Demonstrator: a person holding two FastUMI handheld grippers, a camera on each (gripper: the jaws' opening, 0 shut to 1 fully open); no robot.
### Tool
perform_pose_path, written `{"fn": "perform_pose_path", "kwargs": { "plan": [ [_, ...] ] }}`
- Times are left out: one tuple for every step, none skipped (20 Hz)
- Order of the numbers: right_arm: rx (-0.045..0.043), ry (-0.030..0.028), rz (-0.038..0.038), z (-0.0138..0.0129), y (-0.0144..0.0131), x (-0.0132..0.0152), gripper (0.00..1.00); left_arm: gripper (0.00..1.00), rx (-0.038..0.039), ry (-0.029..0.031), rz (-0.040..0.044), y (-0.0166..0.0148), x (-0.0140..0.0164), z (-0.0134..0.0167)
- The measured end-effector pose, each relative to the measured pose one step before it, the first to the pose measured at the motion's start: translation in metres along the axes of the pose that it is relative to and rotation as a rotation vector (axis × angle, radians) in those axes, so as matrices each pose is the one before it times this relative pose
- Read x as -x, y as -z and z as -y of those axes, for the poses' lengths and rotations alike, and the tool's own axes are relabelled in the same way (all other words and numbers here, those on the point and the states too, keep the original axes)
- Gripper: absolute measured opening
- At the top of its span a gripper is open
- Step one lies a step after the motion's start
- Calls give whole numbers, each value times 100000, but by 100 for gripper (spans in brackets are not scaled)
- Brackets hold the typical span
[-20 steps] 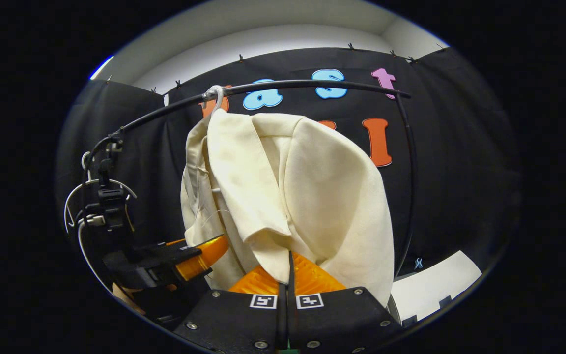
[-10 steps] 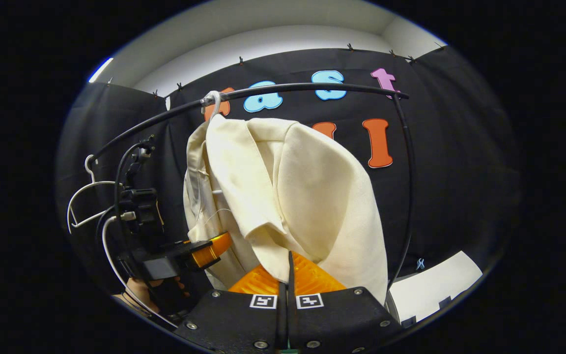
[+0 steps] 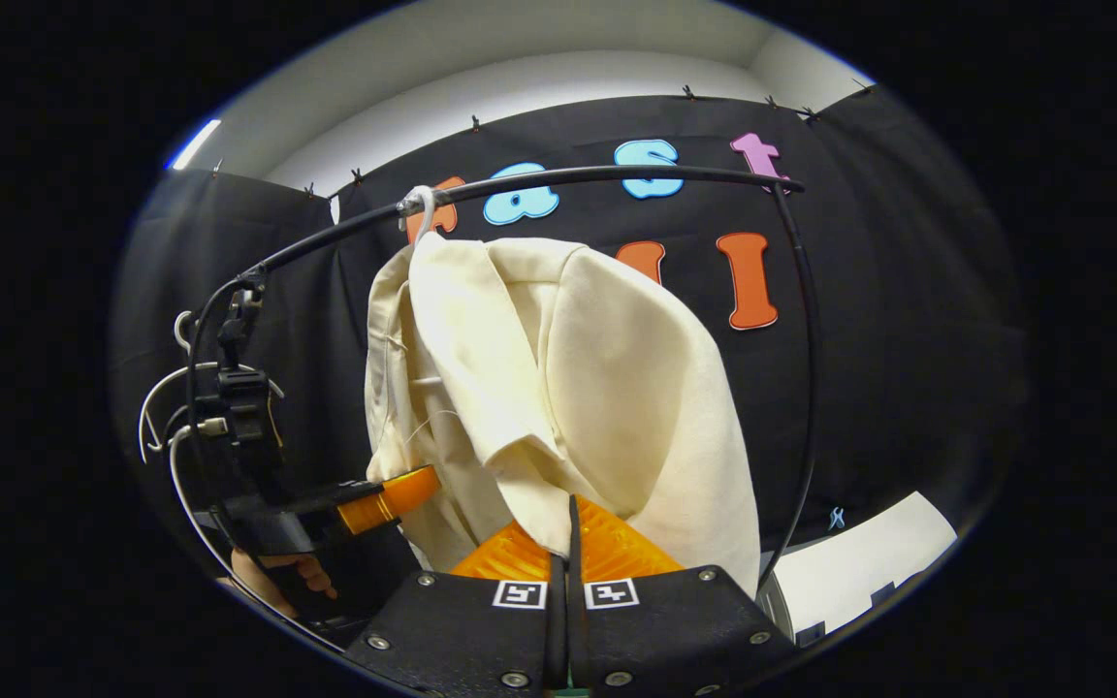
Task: Grasp the clothes on the hanger with both hands and then place them into the laundry hamper below.
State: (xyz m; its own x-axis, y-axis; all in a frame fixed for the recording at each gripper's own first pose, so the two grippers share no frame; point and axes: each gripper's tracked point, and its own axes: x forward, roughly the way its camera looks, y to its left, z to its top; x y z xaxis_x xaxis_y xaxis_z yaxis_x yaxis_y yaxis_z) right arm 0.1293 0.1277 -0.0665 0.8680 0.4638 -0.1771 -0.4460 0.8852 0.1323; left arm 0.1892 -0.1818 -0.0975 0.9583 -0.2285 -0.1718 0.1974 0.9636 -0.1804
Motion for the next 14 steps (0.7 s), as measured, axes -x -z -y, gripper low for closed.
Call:
{"fn": "perform_pose_path", "kwargs": {
  "plan": [
    [-368, -90, 151, 52, -160, 106, 0, 7, 520, -260, -402, -204, 662, -145],
    [-357, -85, 197, -87, -137, 320, 0, 7, 413, -21, -30, -397, 672, -135],
    [-287, -194, 382, 157, -426, 288, 0, 7, 448, -43, 806, -487, 541, -33],
    [-205, -130, 566, -59, -281, 289, 0, 9, 9, 46, 1147, -641, 680, -20],
    [-157, 298, 627, -117, -305, 117, 0, 9, -982, -520, 2088, -922, 1044, -163],
    [-305, 211, 706, -244, -503, 203, 0, 7, -1813, -466, 2119, -954, 807, -209],
    [-421, 194, 938, -120, -462, 71, 0, 7, -1990, -217, 1966, -1124, 378, -187],
    [-273, 184, 1038, -215, -488, -73, 0, 7, -1993, -247, 1621, -1110, 631, -218],
    [-17, 41, 1243, -212, -518, 85, 0, 7, -1638, -352, 1291, -831, 417, -350],
    [282, 59, 1281, -275, -663, 200, 0, 7, -825, -49, 1268, -870, 350, -371],
    [239, 600, 1537, -53, -772, 17, 0, 7, 67, 373, 820, -851, 74, -385],
    [52, 469, 1580, -51, -744, 308, 0, 7, 550, 329, 580, -782, 100, -348],
    [29, 558, 1405, -160, -767, 141, 0, 7, 573, 365, 621, -696, 199, -389],
    [0, 573, 1293, -87, -779, 71, 0, 7, 454, 336, 933, -730, 180, -352]
  ]
}}
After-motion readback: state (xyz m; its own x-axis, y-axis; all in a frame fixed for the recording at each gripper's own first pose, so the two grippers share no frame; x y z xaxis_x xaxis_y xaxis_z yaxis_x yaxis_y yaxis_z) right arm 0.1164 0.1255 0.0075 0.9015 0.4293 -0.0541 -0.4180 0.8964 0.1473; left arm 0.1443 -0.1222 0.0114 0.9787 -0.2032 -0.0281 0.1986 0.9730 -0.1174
